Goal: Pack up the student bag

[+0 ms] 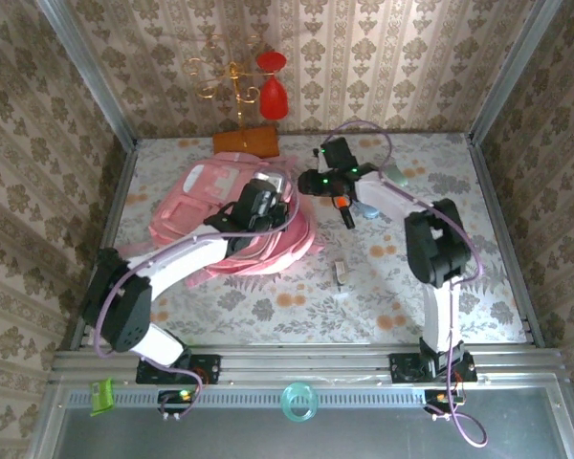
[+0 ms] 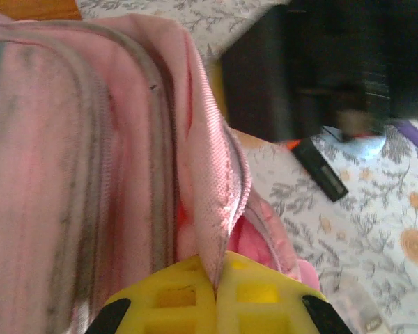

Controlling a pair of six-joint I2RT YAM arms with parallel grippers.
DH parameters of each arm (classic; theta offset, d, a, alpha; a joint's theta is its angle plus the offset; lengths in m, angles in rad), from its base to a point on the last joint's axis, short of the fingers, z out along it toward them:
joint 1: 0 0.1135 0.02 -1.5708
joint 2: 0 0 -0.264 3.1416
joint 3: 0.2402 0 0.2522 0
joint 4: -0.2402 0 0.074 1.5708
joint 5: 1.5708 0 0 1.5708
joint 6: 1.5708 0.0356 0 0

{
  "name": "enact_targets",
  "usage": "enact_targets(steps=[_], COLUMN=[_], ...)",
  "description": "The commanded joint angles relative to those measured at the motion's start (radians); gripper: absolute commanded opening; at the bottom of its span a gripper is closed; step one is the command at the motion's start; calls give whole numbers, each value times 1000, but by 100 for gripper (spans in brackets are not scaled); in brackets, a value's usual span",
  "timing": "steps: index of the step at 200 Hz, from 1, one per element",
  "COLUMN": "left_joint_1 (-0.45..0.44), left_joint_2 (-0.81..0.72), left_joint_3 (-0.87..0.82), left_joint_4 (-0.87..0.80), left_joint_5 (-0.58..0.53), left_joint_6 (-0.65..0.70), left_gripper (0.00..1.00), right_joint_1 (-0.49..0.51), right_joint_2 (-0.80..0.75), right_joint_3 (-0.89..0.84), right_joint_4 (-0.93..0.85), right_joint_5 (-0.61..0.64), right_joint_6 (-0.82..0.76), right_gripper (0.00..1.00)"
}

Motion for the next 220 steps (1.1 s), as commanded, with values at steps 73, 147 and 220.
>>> enact_targets(steps=[73, 147, 220], left_joint_1=[21, 265, 331], left_joint_2=[-72, -482, -509], left_joint_3=[-3, -377, -361], left_joint_4=[55, -203, -350], left_joint_5=[89, 75, 112], left_joint_6=[194, -15, -21], left_gripper=[68, 79, 79], right_joint_1=[101, 378, 251], right_joint_2=[-578, -359, -201], right_joint_3=[-505, -581, -545], right_joint_4=[39, 295, 459], right_joint_5=[196, 89, 181], right_joint_6=[-16, 237, 330], right_gripper=[55, 65, 23])
